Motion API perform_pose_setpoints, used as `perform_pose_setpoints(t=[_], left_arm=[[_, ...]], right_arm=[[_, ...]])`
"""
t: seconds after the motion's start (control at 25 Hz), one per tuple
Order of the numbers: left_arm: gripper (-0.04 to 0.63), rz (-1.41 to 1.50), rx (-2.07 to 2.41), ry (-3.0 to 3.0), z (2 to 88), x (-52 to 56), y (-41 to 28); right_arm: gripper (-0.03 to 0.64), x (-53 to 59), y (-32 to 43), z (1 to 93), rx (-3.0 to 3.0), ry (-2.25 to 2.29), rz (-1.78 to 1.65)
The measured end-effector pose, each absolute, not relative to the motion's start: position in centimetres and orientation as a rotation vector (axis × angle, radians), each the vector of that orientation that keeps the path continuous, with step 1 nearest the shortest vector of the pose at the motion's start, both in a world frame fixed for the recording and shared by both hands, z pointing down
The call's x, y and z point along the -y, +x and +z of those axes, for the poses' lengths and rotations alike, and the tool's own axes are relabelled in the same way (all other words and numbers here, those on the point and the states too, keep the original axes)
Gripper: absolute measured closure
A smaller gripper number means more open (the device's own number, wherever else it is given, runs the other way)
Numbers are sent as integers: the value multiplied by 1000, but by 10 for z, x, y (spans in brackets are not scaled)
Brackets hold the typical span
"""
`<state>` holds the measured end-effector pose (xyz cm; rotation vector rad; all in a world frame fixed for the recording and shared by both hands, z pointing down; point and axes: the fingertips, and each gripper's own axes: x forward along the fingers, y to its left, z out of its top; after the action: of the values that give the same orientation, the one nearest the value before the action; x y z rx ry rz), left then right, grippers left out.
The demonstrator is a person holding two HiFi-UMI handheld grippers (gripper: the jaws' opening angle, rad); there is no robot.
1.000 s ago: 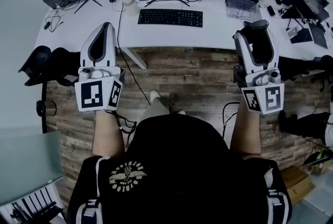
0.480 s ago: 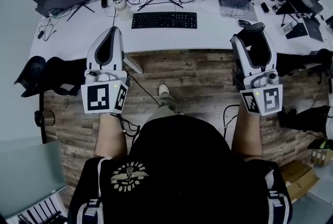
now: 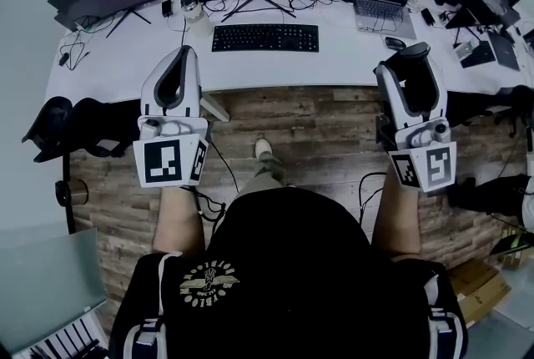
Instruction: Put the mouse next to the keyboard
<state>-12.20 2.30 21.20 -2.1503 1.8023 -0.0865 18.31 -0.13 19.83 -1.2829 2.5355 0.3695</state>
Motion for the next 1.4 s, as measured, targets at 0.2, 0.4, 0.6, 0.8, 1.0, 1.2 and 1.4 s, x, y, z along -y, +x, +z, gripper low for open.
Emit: perform_pose_setpoints(t=[0.2,0.4,0.6,0.8,1.0,1.2,1.4], left_arm=[[594,-100,-1801,-2161,216,-4,-127],[594,-108,-1813,-2176,221,22,-135],[594,-111,-1802,-2200,225,53,-140],[594,-114,-1800,-2237,236,89,-146],[594,-125,-1763,-2261,240,124,-144],[594,-139,-1765,-2281,244,157,-158],[594,-120,-1761,-2278,236,183,-174]], right_arm=[[330,21,178,201,-2535,-1292,358],[330,46,172,207,-2544,-1303,332],[330,73,164,212,-2552,-1324,317],[330,103,164,219,-2547,-1366,300],[330,132,159,222,-2550,-1393,296],[330,160,159,223,-2536,-1437,284],[330,184,149,211,-2529,-1453,311]])
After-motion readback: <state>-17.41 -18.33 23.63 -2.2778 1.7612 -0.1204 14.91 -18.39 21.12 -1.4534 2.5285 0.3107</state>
